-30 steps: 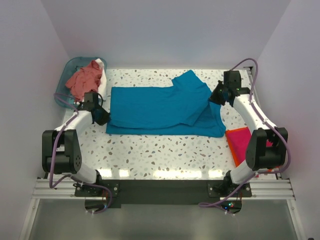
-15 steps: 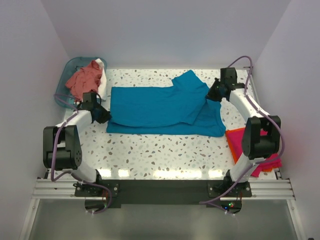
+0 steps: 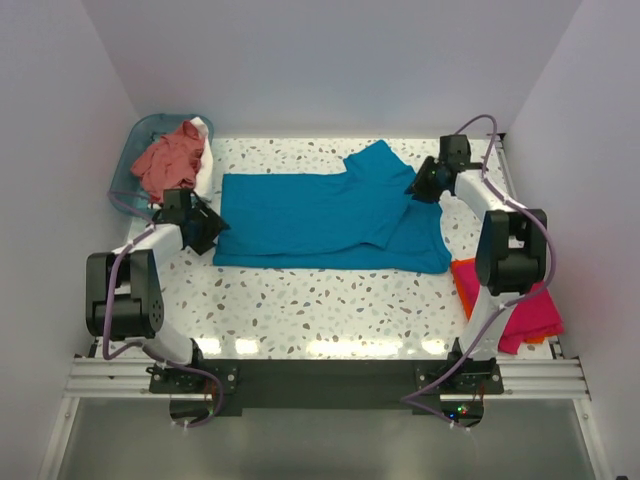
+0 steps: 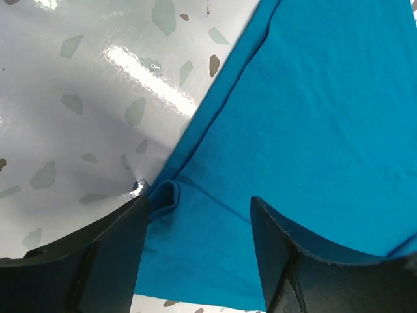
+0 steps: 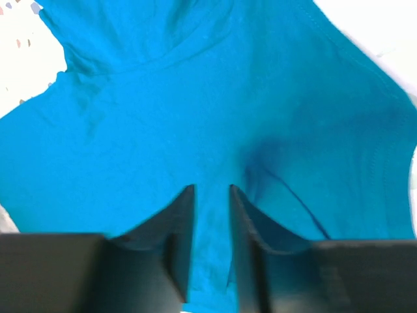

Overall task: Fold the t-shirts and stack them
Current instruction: Fold the tshirt

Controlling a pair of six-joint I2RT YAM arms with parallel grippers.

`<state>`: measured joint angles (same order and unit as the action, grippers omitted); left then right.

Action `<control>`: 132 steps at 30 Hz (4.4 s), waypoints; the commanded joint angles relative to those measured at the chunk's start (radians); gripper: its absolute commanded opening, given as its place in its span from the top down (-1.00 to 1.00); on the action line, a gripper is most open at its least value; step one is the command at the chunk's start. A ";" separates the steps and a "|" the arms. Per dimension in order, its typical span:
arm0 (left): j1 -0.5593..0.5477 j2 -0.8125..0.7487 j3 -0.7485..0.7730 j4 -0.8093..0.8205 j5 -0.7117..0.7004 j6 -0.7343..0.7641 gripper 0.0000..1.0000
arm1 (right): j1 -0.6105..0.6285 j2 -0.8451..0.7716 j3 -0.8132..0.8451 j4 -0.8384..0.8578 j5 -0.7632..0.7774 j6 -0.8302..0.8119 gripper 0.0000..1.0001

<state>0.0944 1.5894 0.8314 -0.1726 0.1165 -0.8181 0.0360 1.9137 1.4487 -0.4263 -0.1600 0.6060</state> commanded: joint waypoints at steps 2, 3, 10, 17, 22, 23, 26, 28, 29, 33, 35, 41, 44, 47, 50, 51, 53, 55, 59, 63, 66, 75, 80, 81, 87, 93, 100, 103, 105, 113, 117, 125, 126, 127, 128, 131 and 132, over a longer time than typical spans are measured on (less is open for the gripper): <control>0.008 -0.068 0.006 0.016 -0.007 0.048 -0.37 | -0.002 0.008 0.068 0.024 -0.035 -0.032 0.15; 0.008 -0.086 0.005 -0.001 -0.015 0.053 -0.36 | -0.004 -0.001 0.065 0.015 -0.026 -0.038 0.07; -0.010 -0.200 -0.112 -0.065 -0.090 0.043 0.03 | -0.001 -0.155 -0.059 -0.002 0.040 -0.046 -0.04; -0.067 -0.174 -0.120 -0.047 -0.098 0.045 0.21 | 0.037 -0.312 -0.292 0.050 0.056 -0.034 0.07; -0.085 -0.143 -0.092 -0.050 -0.113 0.043 0.25 | 0.097 -0.323 -0.388 0.106 0.060 -0.022 0.11; -0.085 -0.137 -0.089 -0.050 -0.113 0.042 0.25 | 0.111 -0.315 -0.393 0.110 0.062 -0.020 0.12; -0.087 -0.120 -0.075 -0.050 -0.115 0.042 0.27 | 0.162 -0.285 -0.401 0.133 0.071 -0.005 0.12; -0.085 -0.112 -0.071 -0.048 -0.113 0.045 0.28 | 0.191 -0.271 -0.401 0.146 0.077 0.009 0.13; -0.085 -0.108 -0.069 -0.048 -0.138 0.048 0.28 | 0.199 -0.259 -0.401 0.150 0.080 0.012 0.12; -0.085 -0.086 -0.055 -0.047 -0.143 0.051 0.30 | 0.228 -0.233 -0.399 0.159 0.089 0.029 0.12; -0.087 -0.077 -0.048 -0.047 -0.143 0.053 0.30 | 0.238 -0.226 -0.401 0.159 0.097 0.034 0.12; -0.085 -0.063 -0.028 -0.048 -0.138 0.057 0.31 | 0.269 -0.223 -0.424 0.155 0.126 0.040 0.09; -0.085 -0.060 -0.023 -0.048 -0.135 0.057 0.32 | 0.280 -0.217 -0.436 0.156 0.140 0.046 0.09; -0.085 -0.059 -0.021 -0.045 -0.130 0.059 0.32 | 0.286 -0.206 -0.445 0.172 0.142 0.060 0.09; -0.085 -0.054 -0.012 -0.047 -0.129 0.063 0.32 | 0.291 -0.191 -0.444 0.184 0.143 0.069 0.11; -0.087 -0.054 -0.011 -0.048 -0.129 0.063 0.32 | 0.295 -0.189 -0.442 0.188 0.143 0.072 0.16; -0.085 -0.052 -0.008 -0.045 -0.127 0.065 0.32 | 0.294 -0.180 -0.436 0.190 0.148 0.077 0.24; -0.087 -0.049 -0.003 -0.044 -0.126 0.065 0.32 | 0.295 -0.174 -0.424 0.192 0.151 0.080 0.42; -0.087 -0.037 0.009 -0.042 -0.121 0.066 0.34 | 0.294 -0.159 -0.398 0.189 0.151 0.089 0.77; -0.087 -0.028 0.023 -0.041 -0.121 0.068 0.38 | 0.295 -0.154 -0.369 0.176 0.152 0.087 0.97; -0.085 -0.019 0.032 -0.041 -0.121 0.066 0.41 | 0.294 -0.148 -0.341 0.167 0.154 0.083 1.00; -0.087 0.043 0.072 -0.018 -0.123 0.042 0.52 | 0.295 -0.076 -0.211 0.138 0.157 0.061 1.00; -0.085 0.076 0.087 -0.007 -0.121 0.014 0.56 | 0.295 -0.012 -0.134 0.118 0.157 0.040 1.00; -0.085 0.076 0.087 -0.001 -0.121 0.007 0.56 | 0.297 -0.004 -0.113 0.116 0.157 0.032 1.00; -0.085 0.096 0.112 0.007 -0.098 -0.012 0.58 | 0.295 0.050 -0.048 0.109 0.171 -0.009 1.00; -0.084 0.099 0.141 -0.001 -0.100 -0.019 0.58 | 0.295 0.064 -0.027 0.133 0.169 -0.051 1.00; -0.082 0.073 0.146 0.001 -0.098 -0.032 0.51 | 0.301 0.074 -0.013 0.144 0.162 -0.097 0.73; -0.082 0.092 0.170 -0.005 -0.095 -0.033 0.50 | 0.308 0.074 -0.008 0.152 0.143 -0.107 0.36; -0.082 0.104 0.179 -0.007 -0.094 -0.035 0.51 | 0.312 0.073 -0.004 0.150 0.142 -0.123 0.17; -0.047 0.145 0.229 0.050 -0.045 -0.007 0.02 | 0.314 0.039 -0.004 0.126 0.157 -0.146 -0.46; -0.045 0.126 0.239 0.062 -0.025 0.010 -0.22 | 0.314 0.015 -0.004 0.118 0.180 -0.146 -0.51; -0.045 -0.006 0.150 0.039 -0.064 0.023 -0.43 | 0.314 -0.094 -0.080 0.142 0.263 -0.108 -0.44; -0.047 -0.044 0.123 0.036 -0.070 0.025 -0.43 | 0.314 -0.105 -0.096 0.144 0.269 -0.104 -0.41; -0.045 -0.063 0.112 0.030 -0.093 0.027 -0.44 | 0.314 -0.114 -0.105 0.143 0.270 -0.100 -0.34; -0.047 -0.083 0.100 0.015 -0.106 0.025 -0.42 | 0.315 -0.126 -0.112 0.143 0.272 -0.092 -0.27; -0.064 -0.140 0.052 -0.004 -0.113 0.031 -0.21 | 0.315 -0.136 -0.145 0.123 0.278 -0.077 0.12; -0.071 -0.150 0.049 -0.019 -0.113 0.036 -0.13 | 0.317 -0.134 -0.146 0.115 0.281 -0.075 0.22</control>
<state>0.0414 1.4845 0.9058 -0.1768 0.0334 -0.8104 0.3470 1.8095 1.3254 -0.3168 0.0753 0.5083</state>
